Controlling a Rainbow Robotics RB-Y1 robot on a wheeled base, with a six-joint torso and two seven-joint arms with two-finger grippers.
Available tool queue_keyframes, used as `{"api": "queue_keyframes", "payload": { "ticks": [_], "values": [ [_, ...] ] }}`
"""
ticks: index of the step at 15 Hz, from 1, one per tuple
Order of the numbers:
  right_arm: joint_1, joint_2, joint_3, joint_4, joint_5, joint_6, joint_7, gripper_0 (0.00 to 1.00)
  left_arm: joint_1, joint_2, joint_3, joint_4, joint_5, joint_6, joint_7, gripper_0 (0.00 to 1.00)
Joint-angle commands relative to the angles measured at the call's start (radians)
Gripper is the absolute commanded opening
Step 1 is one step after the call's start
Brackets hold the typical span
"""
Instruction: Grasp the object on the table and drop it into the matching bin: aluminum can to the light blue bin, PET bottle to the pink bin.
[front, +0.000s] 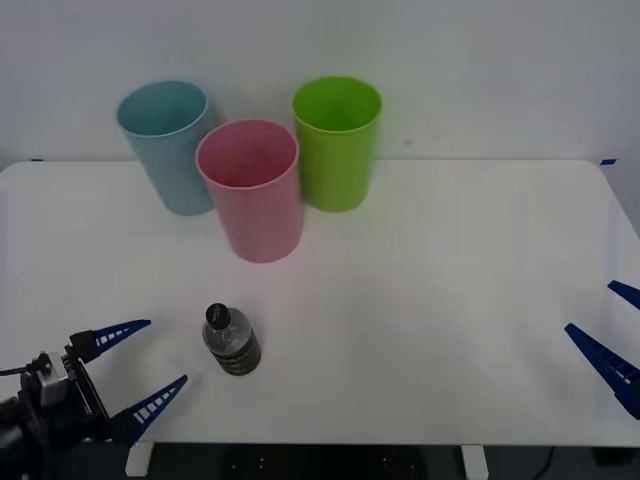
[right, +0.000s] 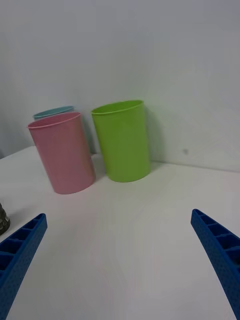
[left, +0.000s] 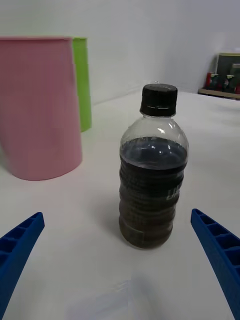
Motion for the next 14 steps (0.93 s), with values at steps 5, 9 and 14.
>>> {"api": "queue_keyframes", "payload": {
  "ticks": [5, 9, 14],
  "values": [
    [0.000, 0.000, 0.000, 0.000, 0.000, 0.000, 0.000, 1.00, -0.112, -0.001, -0.088, 0.133, 0.006, 0.008, -0.076, 1.00],
    [0.000, 0.000, 0.000, 0.000, 0.000, 0.000, 0.000, 1.00, -0.121, -0.015, -0.122, 0.134, 0.004, 0.031, -0.076, 1.00],
    [0.000, 0.000, 0.000, 0.000, 0.000, 0.000, 0.000, 1.00, -0.129, -0.049, -0.150, 0.133, -0.005, 0.041, -0.076, 1.00]
  ]
}}
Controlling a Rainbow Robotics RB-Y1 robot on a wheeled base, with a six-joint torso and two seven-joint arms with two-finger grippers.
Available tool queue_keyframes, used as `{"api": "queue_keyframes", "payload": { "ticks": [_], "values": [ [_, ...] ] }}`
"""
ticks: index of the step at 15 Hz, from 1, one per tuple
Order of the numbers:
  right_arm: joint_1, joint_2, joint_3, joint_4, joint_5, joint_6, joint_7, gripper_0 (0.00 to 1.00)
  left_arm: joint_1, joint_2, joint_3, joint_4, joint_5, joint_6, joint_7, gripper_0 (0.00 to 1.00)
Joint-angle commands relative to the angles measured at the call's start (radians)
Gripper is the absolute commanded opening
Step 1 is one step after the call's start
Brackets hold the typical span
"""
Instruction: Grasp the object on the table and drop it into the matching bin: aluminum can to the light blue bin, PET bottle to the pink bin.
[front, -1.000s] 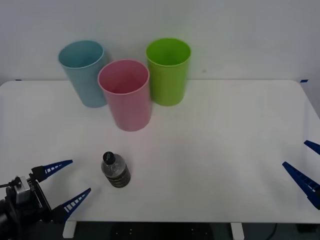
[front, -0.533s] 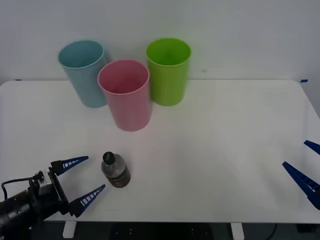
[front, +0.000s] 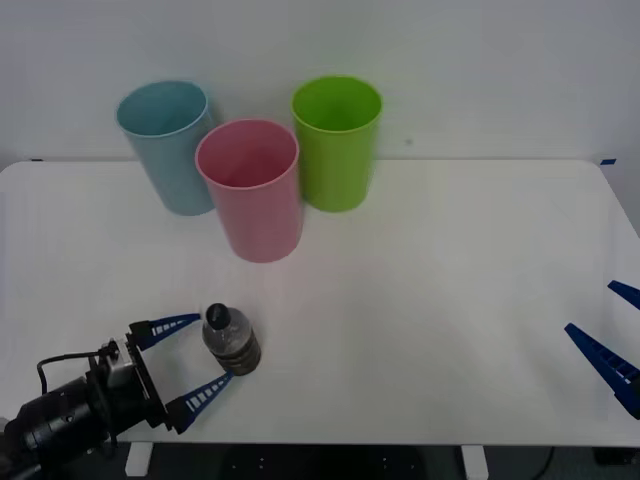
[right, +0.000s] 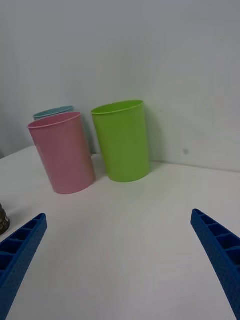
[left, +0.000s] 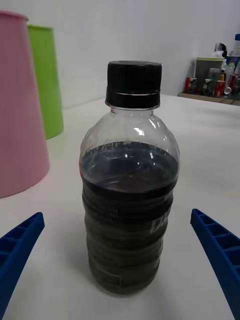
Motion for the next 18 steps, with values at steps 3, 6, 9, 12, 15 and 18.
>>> {"api": "queue_keyframes", "payload": {
  "ticks": [3, 6, 9, 12, 15, 18],
  "values": [
    [0.000, 0.000, 0.000, 0.000, 0.000, 0.000, 0.000, 1.00, -0.015, -0.047, -0.001, 0.000, -0.035, 0.005, 0.000, 1.00],
    [0.000, 0.000, 0.000, 0.000, 0.000, 0.000, 0.000, 1.00, -0.029, -0.067, -0.001, 0.001, -0.060, 0.008, 0.000, 1.00],
    [0.000, 0.000, 0.000, 0.000, 0.000, 0.000, 0.000, 1.00, -0.040, -0.087, -0.001, 0.001, -0.080, 0.016, -0.002, 1.00],
    [0.000, 0.000, 0.000, 0.000, 0.000, 0.000, 0.000, 1.00, -0.043, -0.099, -0.001, 0.001, -0.091, 0.016, -0.002, 1.00],
    [0.000, 0.000, 0.000, 0.000, 0.000, 0.000, 0.000, 1.00, -0.046, -0.101, -0.001, 0.001, -0.094, 0.018, -0.006, 1.00],
    [0.000, 0.000, 0.000, 0.000, 0.000, 0.000, 0.000, 1.00, -0.049, -0.101, -0.001, 0.001, -0.095, 0.018, -0.008, 0.78]
  ]
}}
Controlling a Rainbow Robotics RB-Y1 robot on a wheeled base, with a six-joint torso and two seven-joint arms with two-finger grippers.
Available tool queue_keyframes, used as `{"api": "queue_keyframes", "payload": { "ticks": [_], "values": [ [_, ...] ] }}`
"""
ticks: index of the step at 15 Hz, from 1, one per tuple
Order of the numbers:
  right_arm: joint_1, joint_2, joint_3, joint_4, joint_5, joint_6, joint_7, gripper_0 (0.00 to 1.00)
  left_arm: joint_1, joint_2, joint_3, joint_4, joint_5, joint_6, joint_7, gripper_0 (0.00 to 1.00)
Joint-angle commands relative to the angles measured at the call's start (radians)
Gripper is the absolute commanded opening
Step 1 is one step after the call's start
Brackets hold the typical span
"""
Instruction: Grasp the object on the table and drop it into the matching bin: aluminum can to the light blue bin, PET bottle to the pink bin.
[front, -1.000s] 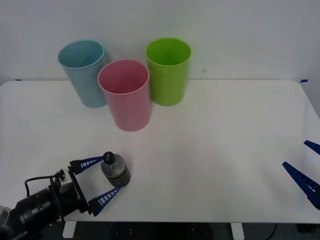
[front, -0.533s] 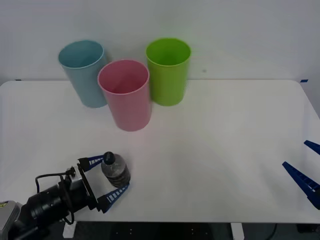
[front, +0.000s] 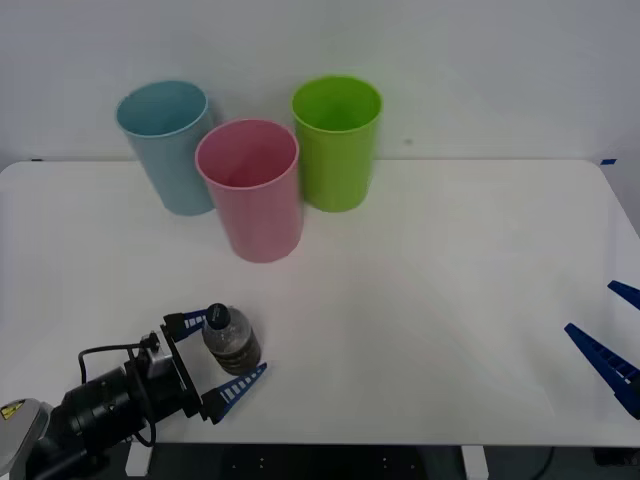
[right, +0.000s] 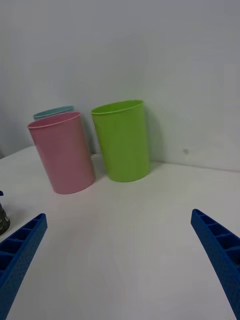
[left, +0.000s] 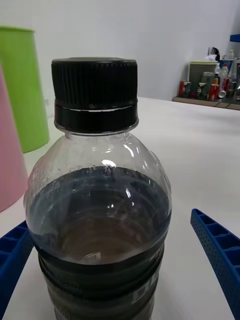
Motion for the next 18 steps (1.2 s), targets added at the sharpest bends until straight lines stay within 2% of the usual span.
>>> {"api": "queue_keyframes", "payload": {
  "ticks": [1, 2, 3, 12, 18],
  "values": [
    [0.000, 0.000, 0.000, 0.000, 0.000, 0.000, 0.000, 1.00, -0.003, 0.000, 0.000, 0.000, 0.000, 0.000, 0.000, 0.20],
    [0.000, 0.000, 0.000, 0.000, 0.000, 0.000, 0.000, 1.00, -0.003, 0.000, 0.000, 0.000, 0.000, -0.001, -0.002, 0.04],
    [0.000, 0.000, 0.000, 0.000, 0.000, 0.000, 0.000, 1.00, -0.004, 0.000, 0.000, 0.000, 0.000, 0.000, -0.002, 0.00],
    [0.000, 0.000, 0.000, 0.000, 0.000, 0.000, 0.000, 1.00, -0.006, 0.002, 0.023, 0.000, 0.012, -0.001, 0.014, 0.00],
    [0.000, 0.000, 0.000, 0.000, 0.000, 0.000, 0.000, 1.00, -0.006, 0.064, 0.023, -0.005, 0.121, -0.003, 0.049, 0.00]
  ]
}}
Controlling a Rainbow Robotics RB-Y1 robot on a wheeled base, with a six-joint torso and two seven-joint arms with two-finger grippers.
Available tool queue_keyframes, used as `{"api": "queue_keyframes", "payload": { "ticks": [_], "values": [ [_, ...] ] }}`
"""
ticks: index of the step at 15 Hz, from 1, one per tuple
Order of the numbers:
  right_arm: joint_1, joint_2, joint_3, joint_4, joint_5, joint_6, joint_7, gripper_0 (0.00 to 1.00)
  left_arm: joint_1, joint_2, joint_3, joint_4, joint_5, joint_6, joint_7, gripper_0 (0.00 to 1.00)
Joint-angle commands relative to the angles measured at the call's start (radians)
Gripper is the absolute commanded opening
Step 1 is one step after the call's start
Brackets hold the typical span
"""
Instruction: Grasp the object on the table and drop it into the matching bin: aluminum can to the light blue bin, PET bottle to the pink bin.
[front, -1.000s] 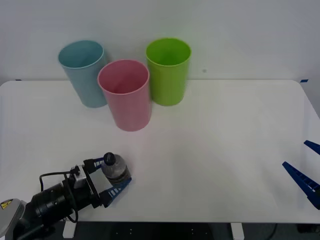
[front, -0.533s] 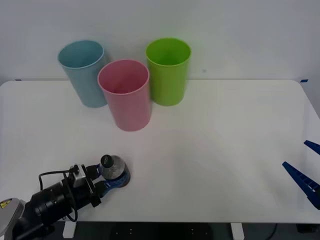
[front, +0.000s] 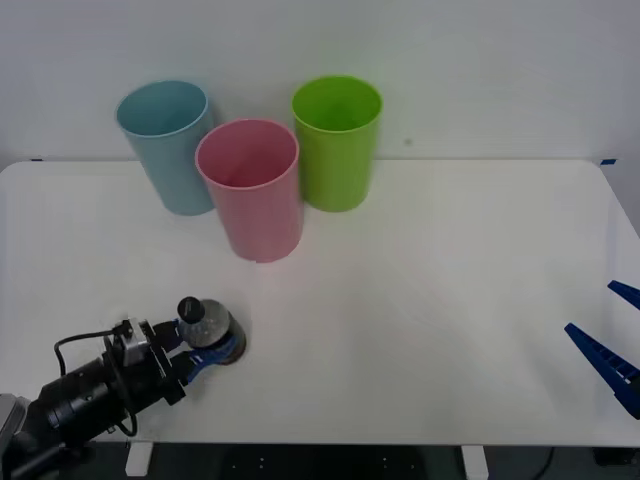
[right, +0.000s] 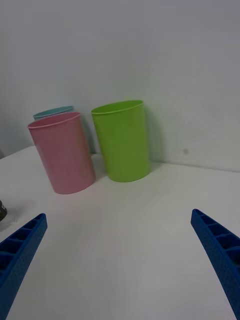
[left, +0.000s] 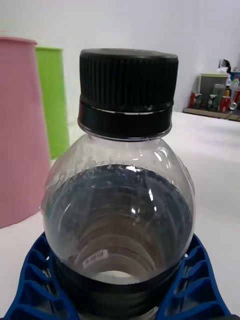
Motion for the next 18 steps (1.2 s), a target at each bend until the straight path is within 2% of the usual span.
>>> {"api": "queue_keyframes", "payload": {
  "ticks": [1, 4, 12, 18],
  "values": [
    [0.000, 0.000, 0.000, 0.000, 0.000, 0.000, 0.000, 1.00, 0.000, 0.027, 0.001, -0.004, 0.065, 0.000, 0.021, 0.00],
    [0.000, 0.000, 0.000, 0.000, 0.000, 0.000, 0.000, 1.00, 0.006, 0.051, 0.011, -0.038, 0.114, 0.000, 0.100, 0.00],
    [0.000, 0.000, 0.000, 0.000, 0.000, 0.000, 0.000, 1.00, 0.051, 0.050, 0.120, -0.291, 0.133, 0.055, 0.436, 0.00],
    [0.000, 0.000, 0.000, 0.000, 0.000, 0.000, 0.000, 1.00, 0.063, 0.050, 0.129, -0.506, 0.154, 0.221, 0.630, 0.00]
  ]
}}
